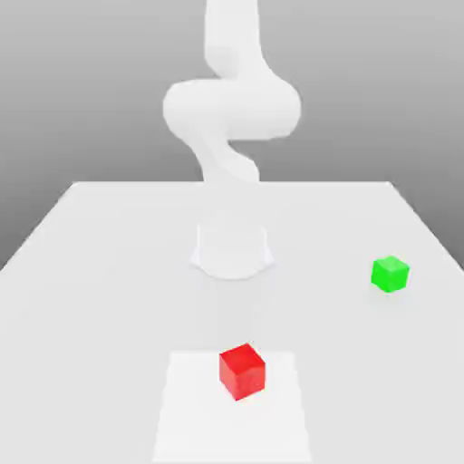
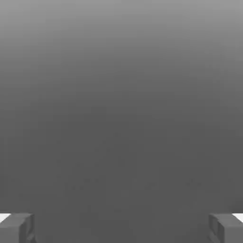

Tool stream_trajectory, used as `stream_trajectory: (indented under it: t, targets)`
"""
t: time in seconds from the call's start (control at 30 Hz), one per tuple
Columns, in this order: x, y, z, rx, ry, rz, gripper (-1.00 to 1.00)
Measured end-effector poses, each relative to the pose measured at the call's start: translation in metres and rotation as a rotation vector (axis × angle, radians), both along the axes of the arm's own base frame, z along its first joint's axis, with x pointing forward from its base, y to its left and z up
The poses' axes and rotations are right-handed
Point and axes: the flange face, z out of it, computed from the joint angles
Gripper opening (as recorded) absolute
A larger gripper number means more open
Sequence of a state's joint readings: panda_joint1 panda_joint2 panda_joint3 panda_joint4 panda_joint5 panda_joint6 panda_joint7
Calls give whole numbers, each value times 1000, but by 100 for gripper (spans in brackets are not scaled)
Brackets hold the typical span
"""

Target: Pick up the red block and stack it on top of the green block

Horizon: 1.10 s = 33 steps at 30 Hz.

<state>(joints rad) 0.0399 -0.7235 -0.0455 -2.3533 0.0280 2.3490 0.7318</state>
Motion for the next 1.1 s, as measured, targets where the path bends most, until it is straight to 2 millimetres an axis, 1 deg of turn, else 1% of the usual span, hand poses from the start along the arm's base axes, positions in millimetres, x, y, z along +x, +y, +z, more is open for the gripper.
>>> stream_trajectory:
  t: [0.07, 0.13, 0.2, 0.3, 0.37, 0.43, 0.5, 0.53, 0.6, 0.67, 0.9, 1.03, 1.07, 1.1]
  targets:
    - [25, -2, -49, 4, 76, 52, 0]
    - [43, -1, -99, 3, 148, 101, 0]
    - [55, 3, -149, -5, 220, 149, 0]
    - [62, 11, -224, -29, 328, 220, 0]
    - [60, 17, -274, -52, 401, 268, 0]
    - [51, 22, -325, -85, 477, 316, 0]
    - [35, 25, -375, -127, 556, 368, 0]
    - [26, 25, -396, -149, 592, 391, 0]
    - [5, 23, -433, -196, 658, 431, 0]
    - [-2, 22, -451, -217, 681, 450, 0]
    - [-1, 22, -486, -227, 682, 460, 0]
    - [-4, 22, -510, -224, 688, 458, 0]
    - [-6, 22, -516, -223, 690, 458, -100]
    - [-6, 22, -516, -223, 690, 458, -100]
